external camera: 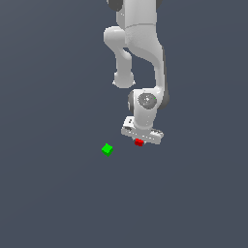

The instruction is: Stack the red cube on top of the green cube.

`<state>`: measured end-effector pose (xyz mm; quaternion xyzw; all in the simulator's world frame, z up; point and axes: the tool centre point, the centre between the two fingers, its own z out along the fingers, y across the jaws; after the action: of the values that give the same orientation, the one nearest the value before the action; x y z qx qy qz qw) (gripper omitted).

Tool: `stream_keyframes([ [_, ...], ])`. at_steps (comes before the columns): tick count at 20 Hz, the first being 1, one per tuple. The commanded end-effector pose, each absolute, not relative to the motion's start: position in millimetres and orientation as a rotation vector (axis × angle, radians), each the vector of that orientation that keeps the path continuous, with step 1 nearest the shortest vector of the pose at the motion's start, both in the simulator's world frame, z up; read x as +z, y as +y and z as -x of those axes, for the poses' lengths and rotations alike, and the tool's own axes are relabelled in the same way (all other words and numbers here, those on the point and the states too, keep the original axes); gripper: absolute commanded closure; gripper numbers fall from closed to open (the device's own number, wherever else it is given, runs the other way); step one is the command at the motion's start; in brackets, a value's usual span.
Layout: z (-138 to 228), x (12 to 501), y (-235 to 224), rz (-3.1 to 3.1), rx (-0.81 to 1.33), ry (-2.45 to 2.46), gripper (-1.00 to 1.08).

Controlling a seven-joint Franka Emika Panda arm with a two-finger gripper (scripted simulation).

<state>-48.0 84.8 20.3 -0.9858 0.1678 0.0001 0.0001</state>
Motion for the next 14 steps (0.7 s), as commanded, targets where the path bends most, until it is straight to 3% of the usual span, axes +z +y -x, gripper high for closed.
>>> stream_keyframes([
  [1, 48, 20, 84, 3.097, 0.000, 0.528, 1.08],
  [14, 49, 43, 84, 3.097, 0.000, 0.528, 1.08],
])
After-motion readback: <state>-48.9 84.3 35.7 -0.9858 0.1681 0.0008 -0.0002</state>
